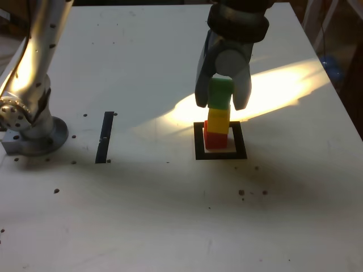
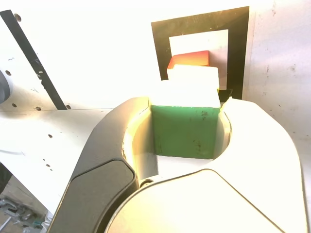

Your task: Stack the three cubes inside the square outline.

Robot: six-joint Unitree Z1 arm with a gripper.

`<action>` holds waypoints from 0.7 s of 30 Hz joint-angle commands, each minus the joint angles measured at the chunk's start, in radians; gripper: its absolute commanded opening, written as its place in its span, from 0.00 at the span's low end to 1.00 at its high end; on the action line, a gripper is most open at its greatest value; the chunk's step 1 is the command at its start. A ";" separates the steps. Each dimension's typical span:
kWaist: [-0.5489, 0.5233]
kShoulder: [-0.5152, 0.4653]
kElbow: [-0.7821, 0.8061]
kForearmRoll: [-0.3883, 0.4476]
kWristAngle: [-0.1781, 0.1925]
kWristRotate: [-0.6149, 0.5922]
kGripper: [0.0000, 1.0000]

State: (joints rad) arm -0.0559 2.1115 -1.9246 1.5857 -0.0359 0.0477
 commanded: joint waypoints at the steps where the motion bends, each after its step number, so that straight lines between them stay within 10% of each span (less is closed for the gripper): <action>1: 0.002 -0.008 0.008 0.003 0.001 0.001 0.44; 7: 0.002 -0.009 0.027 -0.009 -0.003 0.014 0.97; 21: -0.020 -0.056 0.031 -0.006 0.009 0.011 1.00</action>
State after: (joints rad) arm -0.0714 2.0668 -1.8958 1.5715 -0.0294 0.0604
